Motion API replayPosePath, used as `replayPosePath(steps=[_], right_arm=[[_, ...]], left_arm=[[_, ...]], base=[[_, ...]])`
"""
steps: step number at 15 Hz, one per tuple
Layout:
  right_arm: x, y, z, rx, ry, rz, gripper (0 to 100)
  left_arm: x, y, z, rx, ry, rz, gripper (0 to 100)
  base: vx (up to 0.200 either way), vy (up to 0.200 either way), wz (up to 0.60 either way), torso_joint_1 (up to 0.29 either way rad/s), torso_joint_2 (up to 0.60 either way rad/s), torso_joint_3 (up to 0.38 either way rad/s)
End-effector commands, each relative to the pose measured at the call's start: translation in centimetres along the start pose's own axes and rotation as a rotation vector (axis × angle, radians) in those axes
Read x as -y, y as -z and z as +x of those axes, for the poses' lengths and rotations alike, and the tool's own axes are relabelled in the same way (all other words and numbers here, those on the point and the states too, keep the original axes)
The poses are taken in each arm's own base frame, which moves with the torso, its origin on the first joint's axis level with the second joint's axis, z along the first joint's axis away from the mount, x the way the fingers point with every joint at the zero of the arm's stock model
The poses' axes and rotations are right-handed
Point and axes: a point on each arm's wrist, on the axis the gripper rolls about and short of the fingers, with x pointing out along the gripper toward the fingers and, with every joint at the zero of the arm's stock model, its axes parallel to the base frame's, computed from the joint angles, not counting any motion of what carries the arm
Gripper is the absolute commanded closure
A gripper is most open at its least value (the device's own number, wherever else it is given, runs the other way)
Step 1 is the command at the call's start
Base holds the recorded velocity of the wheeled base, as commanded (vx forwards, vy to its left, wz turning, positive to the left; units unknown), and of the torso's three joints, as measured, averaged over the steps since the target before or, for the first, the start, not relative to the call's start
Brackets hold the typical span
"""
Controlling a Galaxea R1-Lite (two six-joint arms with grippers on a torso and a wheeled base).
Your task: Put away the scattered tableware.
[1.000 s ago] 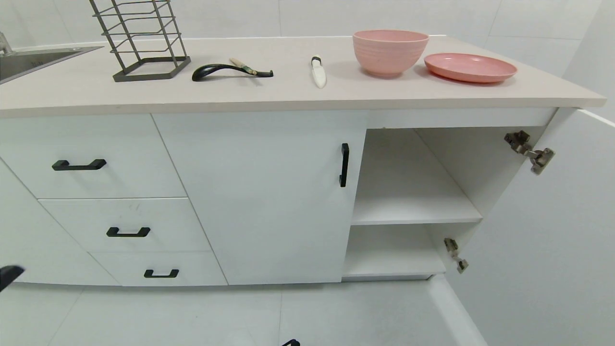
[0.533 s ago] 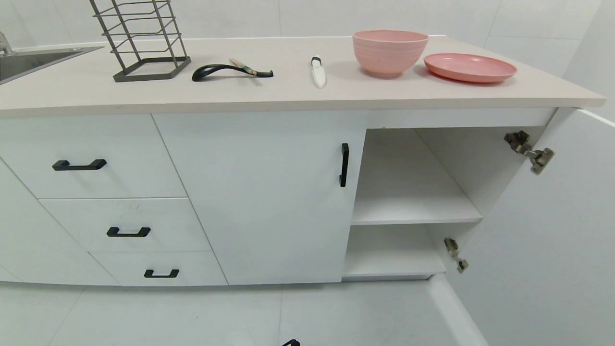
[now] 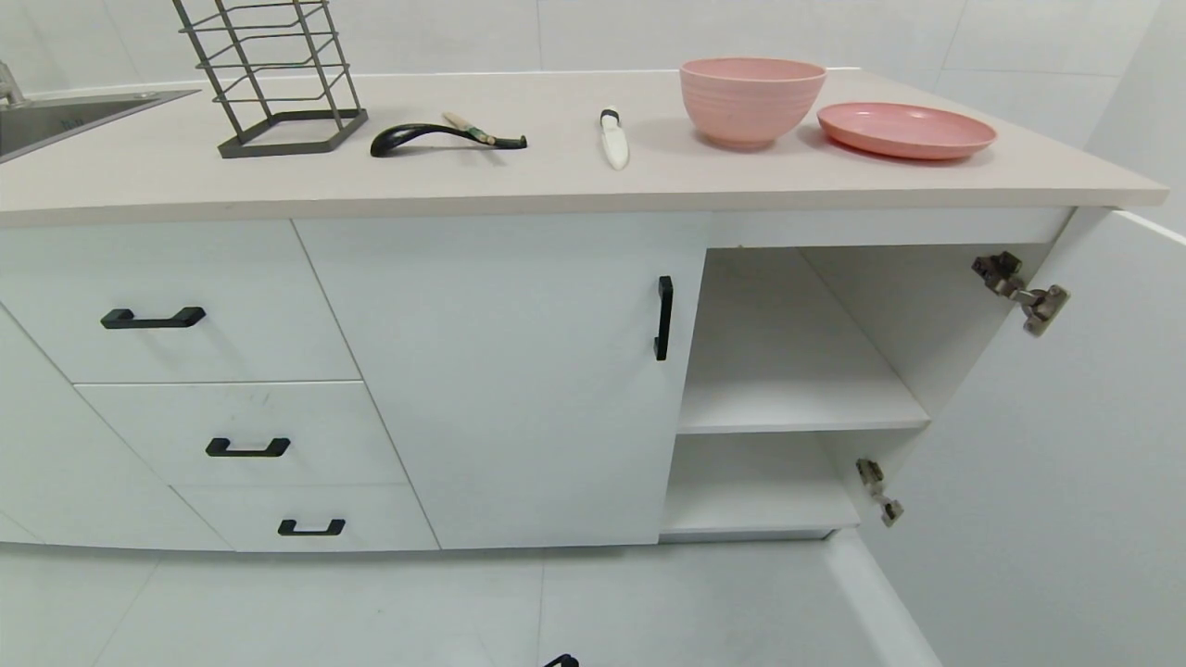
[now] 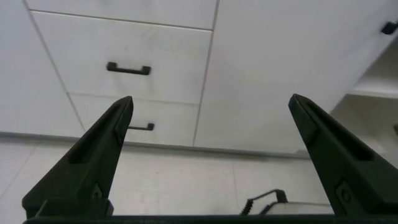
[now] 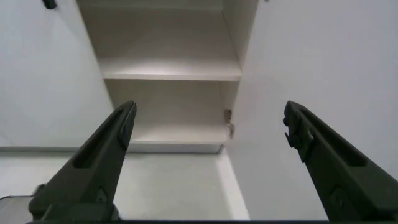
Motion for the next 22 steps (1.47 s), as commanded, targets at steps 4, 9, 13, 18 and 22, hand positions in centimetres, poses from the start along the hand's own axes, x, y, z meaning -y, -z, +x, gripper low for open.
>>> replayPosePath(steps=[4,9,13,18,22], right_arm=[[-0.01,0.02,-0.01,0.000,-0.004,0.009,0],[-0.01,0.02,-0.01,0.000,-0.004,0.009,0],[-0.01,0.02,-0.01,0.000,-0.004,0.009,0],[0.00,0.02,-0.01,0.000,-0.001,0.008,0],[0.00,0.02,-0.01,0.000,-0.001,0.008,0]], left_arm=[[0.04,-0.13,0.02,0.003,0.015,0.002,0],[-0.17,-0.17,-0.02,0.008,-0.088,0.002,0],[-0.16,-0.16,-0.01,0.008,-0.081,0.005,0],[-0.05,-0.12,0.02,0.004,-0.028,0.140,0],[-0.08,-0.14,0.01,0.003,-0.043,0.132,0]], base=[[0.000,0.000,0.00,0.000,0.00,0.000],[0.000,-0.120,0.00,0.004,0.00,-0.001],[0.000,0.000,-0.15,0.002,0.00,0.001],[0.000,0.000,-0.36,0.000,0.00,0.000],[0.000,0.000,0.00,0.000,0.00,0.000]])
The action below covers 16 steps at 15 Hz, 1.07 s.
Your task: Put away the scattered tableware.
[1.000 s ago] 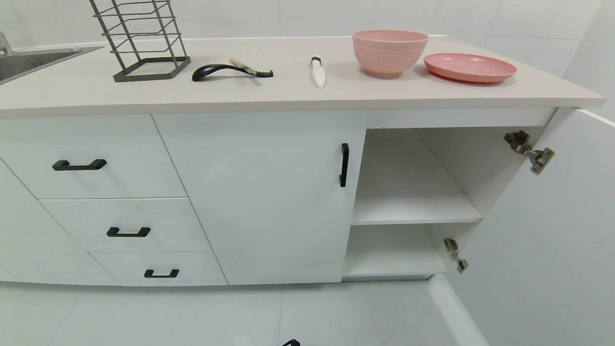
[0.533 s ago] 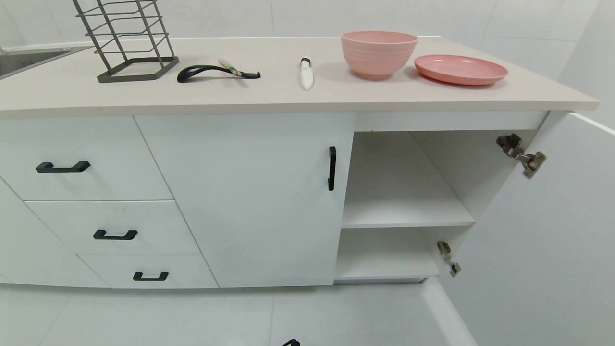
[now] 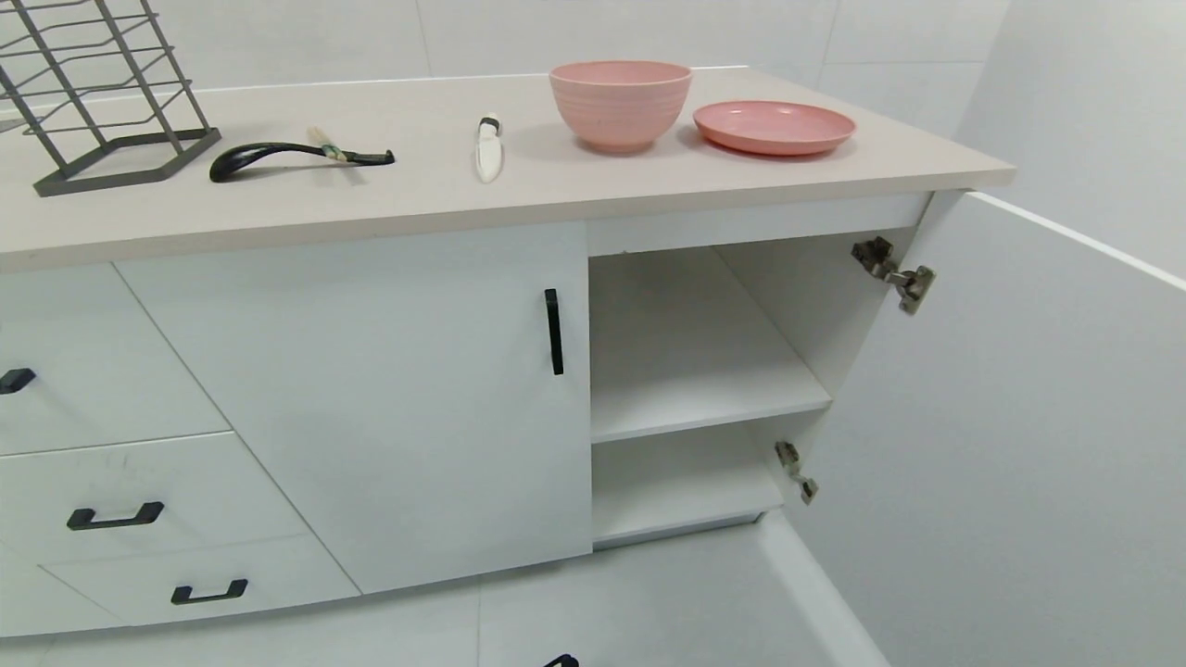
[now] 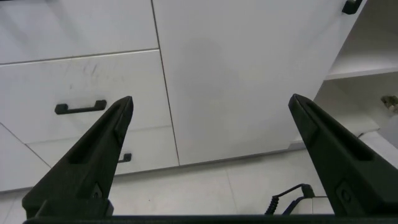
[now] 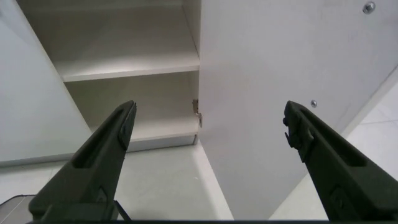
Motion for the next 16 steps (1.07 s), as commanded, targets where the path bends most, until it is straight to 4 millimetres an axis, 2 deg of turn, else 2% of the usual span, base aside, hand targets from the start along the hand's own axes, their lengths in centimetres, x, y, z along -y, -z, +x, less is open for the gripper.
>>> replayPosePath(steps=[1,3,6,12,15,16], right_arm=[[0.00,0.00,-0.01,0.001,-0.001,0.000,0],[0.00,0.00,-0.01,0.001,-0.001,0.000,0],[0.00,0.00,-0.01,0.001,-0.001,0.000,0],[0.00,0.00,-0.01,0.001,-0.001,0.000,0],[0.00,0.00,-0.01,0.001,-0.001,0.000,0],[0.00,0.00,-0.01,0.001,-0.001,0.000,0]], left_arm=[[0.00,-0.06,0.01,-0.004,-0.003,-0.005,0],[0.00,-0.09,0.09,-0.021,-0.001,-0.017,0],[0.00,-0.08,0.19,-0.041,0.008,-0.033,0],[0.12,-0.08,0.00,-0.007,0.058,-0.037,0],[-0.09,-0.03,-0.02,-0.011,-0.034,-0.069,0],[-0.08,-0.05,-0.02,-0.010,-0.033,-0.066,0]], base=[[0.000,0.000,0.00,0.000,0.00,0.000],[0.000,0.000,0.00,0.000,0.00,0.000],[0.200,0.000,0.00,0.001,0.01,0.005],[0.000,0.000,0.00,0.000,0.00,0.000],[0.200,-0.200,0.00,-0.001,0.00,0.002],[0.000,0.000,0.00,0.000,0.00,0.000]])
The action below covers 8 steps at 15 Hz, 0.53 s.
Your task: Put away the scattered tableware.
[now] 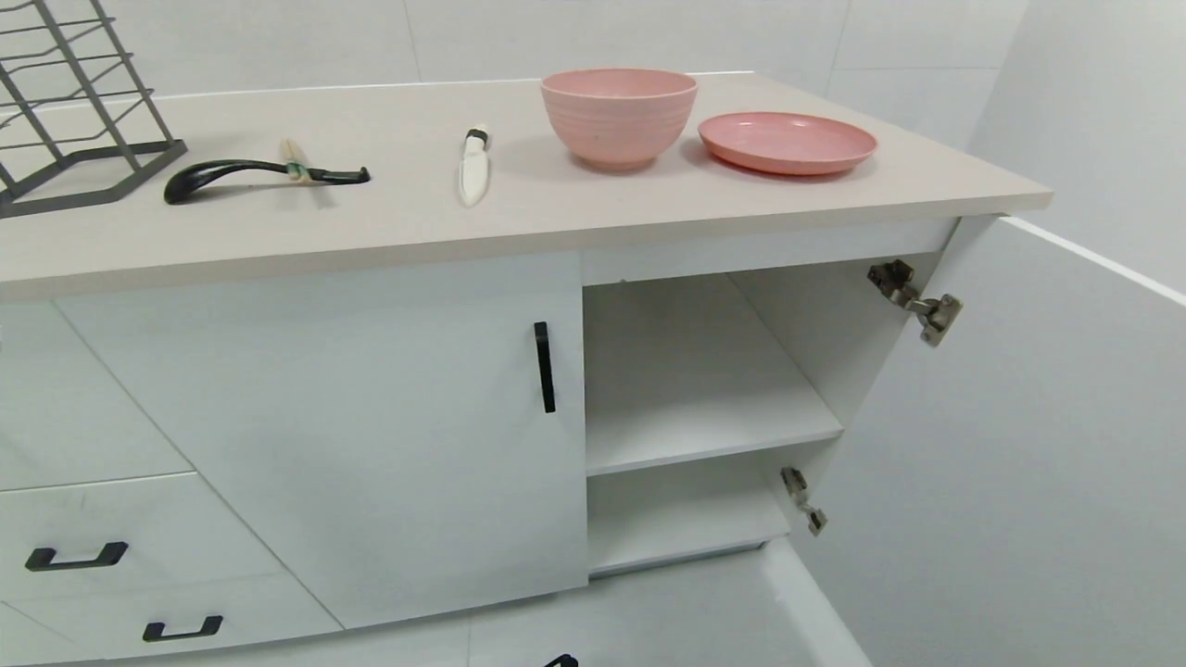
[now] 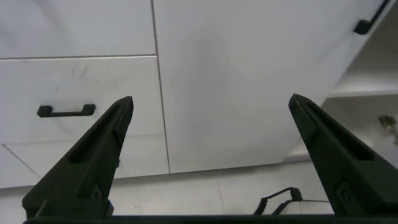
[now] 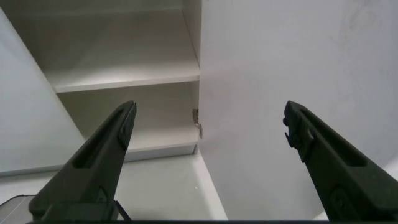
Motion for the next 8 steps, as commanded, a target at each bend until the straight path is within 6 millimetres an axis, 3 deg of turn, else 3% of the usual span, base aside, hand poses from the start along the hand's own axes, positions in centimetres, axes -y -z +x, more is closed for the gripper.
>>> replayPosePath(steps=[1,8], right_arm=[[0.00,0.01,0.00,0.000,-0.002,0.000,0],[0.00,0.01,0.00,0.000,-0.002,0.000,0]], left_arm=[[0.05,-0.02,0.00,-0.001,0.020,0.000,0],[0.11,-0.01,0.01,-0.001,0.046,-0.007,0]], base=[[0.000,0.000,0.00,0.000,0.00,0.000],[0.000,0.000,0.00,0.000,0.00,0.000]])
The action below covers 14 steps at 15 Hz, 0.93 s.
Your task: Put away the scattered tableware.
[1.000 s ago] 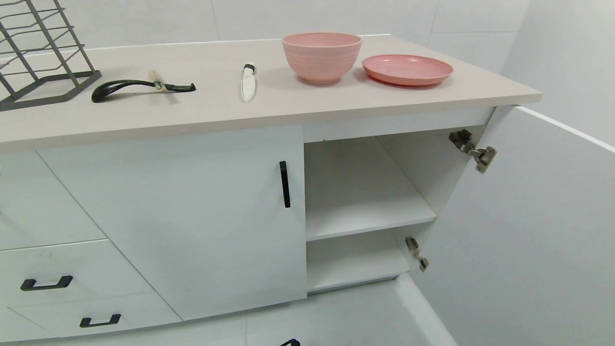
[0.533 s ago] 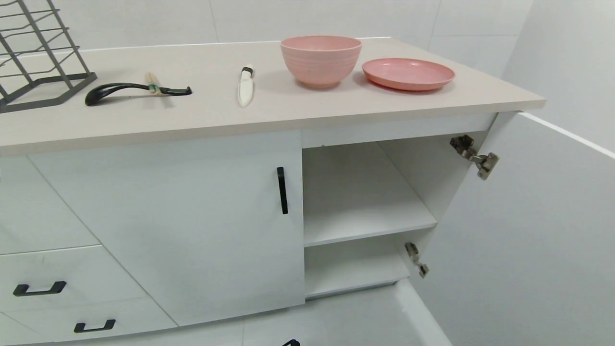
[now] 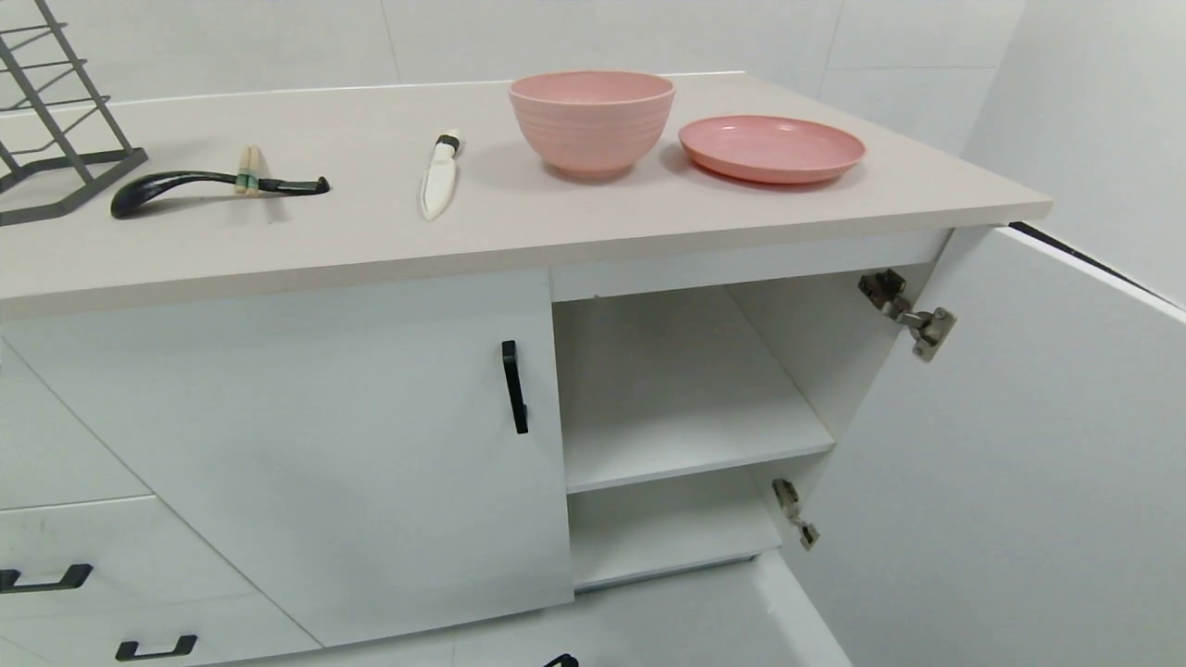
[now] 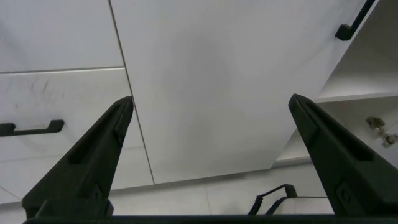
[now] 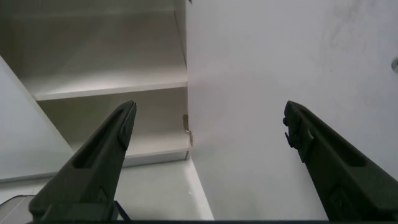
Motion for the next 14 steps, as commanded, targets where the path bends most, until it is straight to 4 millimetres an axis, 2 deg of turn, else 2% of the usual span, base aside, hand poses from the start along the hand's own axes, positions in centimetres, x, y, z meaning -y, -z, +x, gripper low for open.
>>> replayPosePath(steps=[1,6,10,14], right_arm=[[0.00,-0.02,0.00,0.002,-0.002,0.000,0],[0.00,-0.02,0.00,0.002,-0.002,0.000,0],[0.00,-0.02,0.00,0.002,-0.002,0.000,0],[0.00,-0.06,-0.02,0.004,-0.002,0.000,0]], left_arm=[[0.00,-0.03,0.01,0.001,-0.002,-0.001,0],[-0.07,-0.06,0.03,0.010,-0.034,0.004,0],[-0.09,-0.11,0.04,0.018,-0.046,0.010,0],[0.15,-0.09,0.05,0.016,0.063,0.050,0]], base=[[0.000,0.000,0.00,0.090,-0.12,-0.027],[0.000,0.000,0.00,0.225,-0.13,-0.117],[0.000,0.000,0.00,0.201,-0.62,-0.203],[0.000,0.000,0.00,0.226,-0.50,-0.210]])
